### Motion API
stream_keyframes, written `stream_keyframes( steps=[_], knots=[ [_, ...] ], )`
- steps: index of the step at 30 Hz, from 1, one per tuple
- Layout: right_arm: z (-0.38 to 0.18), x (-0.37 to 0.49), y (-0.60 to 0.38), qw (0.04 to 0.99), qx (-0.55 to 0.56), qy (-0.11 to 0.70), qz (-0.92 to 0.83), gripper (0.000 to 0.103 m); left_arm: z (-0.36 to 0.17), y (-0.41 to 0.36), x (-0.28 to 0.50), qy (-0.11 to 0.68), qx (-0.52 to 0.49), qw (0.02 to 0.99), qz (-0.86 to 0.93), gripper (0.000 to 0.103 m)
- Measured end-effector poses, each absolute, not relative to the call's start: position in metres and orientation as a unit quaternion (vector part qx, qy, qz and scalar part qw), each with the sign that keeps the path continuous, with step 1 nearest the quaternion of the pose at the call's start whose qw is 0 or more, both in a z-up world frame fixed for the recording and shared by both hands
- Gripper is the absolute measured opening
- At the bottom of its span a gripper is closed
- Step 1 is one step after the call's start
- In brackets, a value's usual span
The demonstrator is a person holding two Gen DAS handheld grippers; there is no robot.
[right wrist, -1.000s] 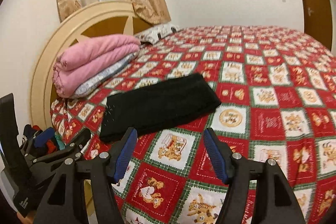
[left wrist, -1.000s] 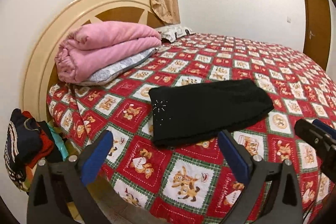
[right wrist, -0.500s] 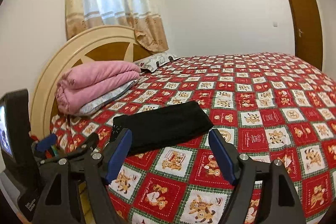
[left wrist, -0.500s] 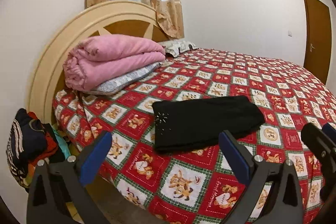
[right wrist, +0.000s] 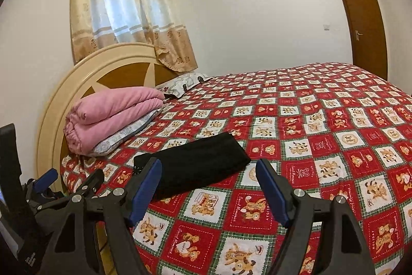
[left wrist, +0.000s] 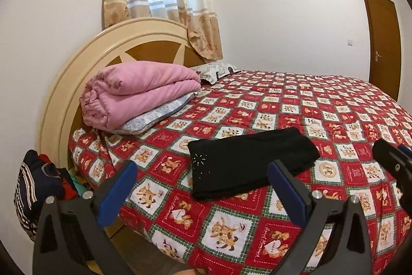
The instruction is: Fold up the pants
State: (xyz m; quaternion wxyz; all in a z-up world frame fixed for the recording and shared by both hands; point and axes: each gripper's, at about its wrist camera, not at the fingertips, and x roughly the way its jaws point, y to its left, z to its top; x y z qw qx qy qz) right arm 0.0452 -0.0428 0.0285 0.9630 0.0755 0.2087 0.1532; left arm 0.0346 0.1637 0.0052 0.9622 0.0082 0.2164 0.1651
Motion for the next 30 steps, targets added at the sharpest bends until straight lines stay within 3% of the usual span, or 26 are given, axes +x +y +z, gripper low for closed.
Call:
stream_keyframes(
  steps=[30],
  knots=[
    [0.0225,0.046,-0.0453,0.963,0.069,0.216,0.147,0.077,0.0014,0.1594,0.0371,0.228,-0.005,0.962,0.154,0.103]
  ],
)
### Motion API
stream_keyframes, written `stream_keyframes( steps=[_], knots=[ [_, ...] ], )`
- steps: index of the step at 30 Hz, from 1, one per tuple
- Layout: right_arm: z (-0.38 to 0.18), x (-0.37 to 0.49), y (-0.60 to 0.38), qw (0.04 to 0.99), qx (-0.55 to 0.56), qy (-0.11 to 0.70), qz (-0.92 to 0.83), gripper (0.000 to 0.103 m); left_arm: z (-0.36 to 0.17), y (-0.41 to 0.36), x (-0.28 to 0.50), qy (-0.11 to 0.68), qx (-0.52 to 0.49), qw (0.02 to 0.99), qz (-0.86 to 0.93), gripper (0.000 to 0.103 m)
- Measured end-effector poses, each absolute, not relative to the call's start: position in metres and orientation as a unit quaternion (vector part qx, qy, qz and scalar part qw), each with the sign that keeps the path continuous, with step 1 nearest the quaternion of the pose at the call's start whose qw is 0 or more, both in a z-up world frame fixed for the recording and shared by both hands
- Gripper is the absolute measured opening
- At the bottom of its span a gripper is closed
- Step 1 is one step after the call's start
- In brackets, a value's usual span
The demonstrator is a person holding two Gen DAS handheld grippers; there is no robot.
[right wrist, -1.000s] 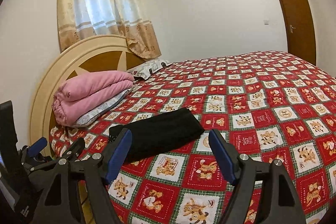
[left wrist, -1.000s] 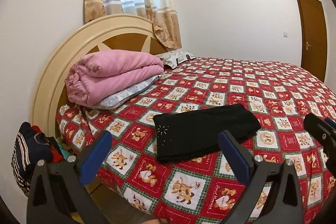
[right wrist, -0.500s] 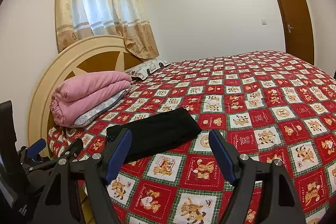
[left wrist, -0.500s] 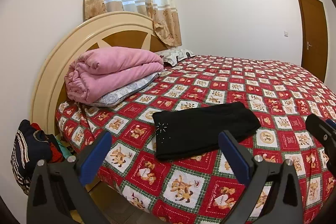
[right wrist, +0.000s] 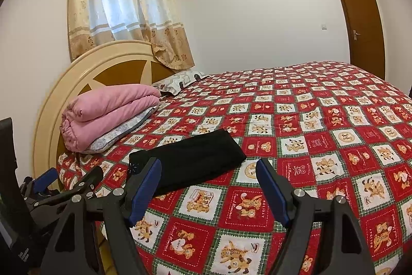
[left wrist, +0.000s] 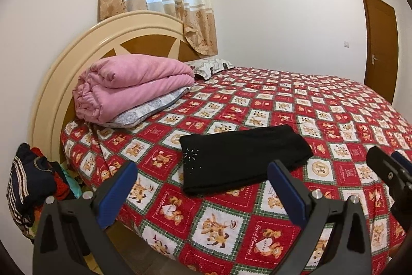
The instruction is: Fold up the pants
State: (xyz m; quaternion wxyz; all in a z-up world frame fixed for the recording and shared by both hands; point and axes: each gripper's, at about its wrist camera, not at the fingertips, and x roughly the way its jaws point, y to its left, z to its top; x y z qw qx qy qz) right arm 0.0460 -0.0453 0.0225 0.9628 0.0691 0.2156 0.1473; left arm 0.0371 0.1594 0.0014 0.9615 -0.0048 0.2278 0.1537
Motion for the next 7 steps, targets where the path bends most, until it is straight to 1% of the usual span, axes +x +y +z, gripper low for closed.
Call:
stream_keyframes(
  steps=[7],
  knots=[
    [0.0207,0.0469,-0.0457,0.963,0.07,0.218,0.145,0.077,0.0,0.1628,0.0395,0.24,-0.018,0.959,0.151,0.103]
  ],
)
